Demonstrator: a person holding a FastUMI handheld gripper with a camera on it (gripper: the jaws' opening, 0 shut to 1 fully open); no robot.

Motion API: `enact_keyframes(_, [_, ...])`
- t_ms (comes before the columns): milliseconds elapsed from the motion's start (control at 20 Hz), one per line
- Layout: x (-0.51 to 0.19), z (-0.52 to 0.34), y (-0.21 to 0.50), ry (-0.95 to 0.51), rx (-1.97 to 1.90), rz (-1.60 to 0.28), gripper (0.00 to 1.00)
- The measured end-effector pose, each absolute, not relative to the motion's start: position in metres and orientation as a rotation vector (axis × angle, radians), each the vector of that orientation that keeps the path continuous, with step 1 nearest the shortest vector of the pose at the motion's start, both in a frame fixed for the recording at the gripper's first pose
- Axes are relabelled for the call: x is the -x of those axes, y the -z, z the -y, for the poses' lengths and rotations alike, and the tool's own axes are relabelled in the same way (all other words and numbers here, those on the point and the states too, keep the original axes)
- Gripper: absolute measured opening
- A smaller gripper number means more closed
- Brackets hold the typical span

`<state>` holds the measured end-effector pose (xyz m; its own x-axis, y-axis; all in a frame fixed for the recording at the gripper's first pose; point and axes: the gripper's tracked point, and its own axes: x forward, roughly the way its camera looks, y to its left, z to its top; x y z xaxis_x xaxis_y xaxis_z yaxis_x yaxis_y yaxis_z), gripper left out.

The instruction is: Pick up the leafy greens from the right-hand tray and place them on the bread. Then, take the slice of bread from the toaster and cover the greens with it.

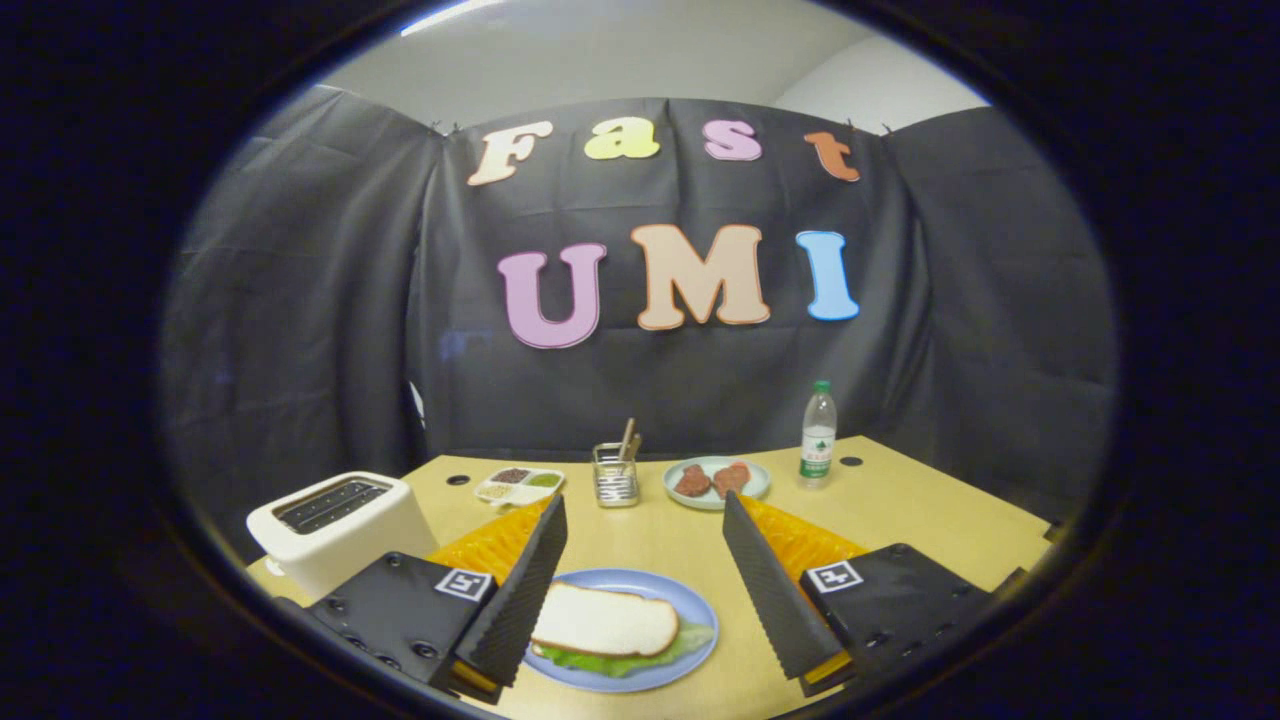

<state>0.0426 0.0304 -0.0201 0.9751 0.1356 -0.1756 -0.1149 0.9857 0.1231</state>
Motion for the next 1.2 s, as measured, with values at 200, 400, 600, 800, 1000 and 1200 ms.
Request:
enact_keyframes(200, [-0.035,-0.030,0.040,-0.079,-0.132,-0.180,0.98])
enact_keyframes(400, [-0.027,-0.033,0.048,-0.074,-0.140,-0.165,0.98])
enact_keyframes(600, [-0.024,-0.031,0.044,-0.059,-0.126,-0.147,0.98])
enact_keyframes(800, [-0.020,-0.026,0.039,-0.058,-0.132,-0.127,0.98])
enact_keyframes(1000, [-0.019,-0.018,0.041,-0.049,-0.127,-0.131,0.98])
enact_keyframes(1200, [-0.021,-0.010,0.041,-0.052,-0.120,-0.134,0.98])
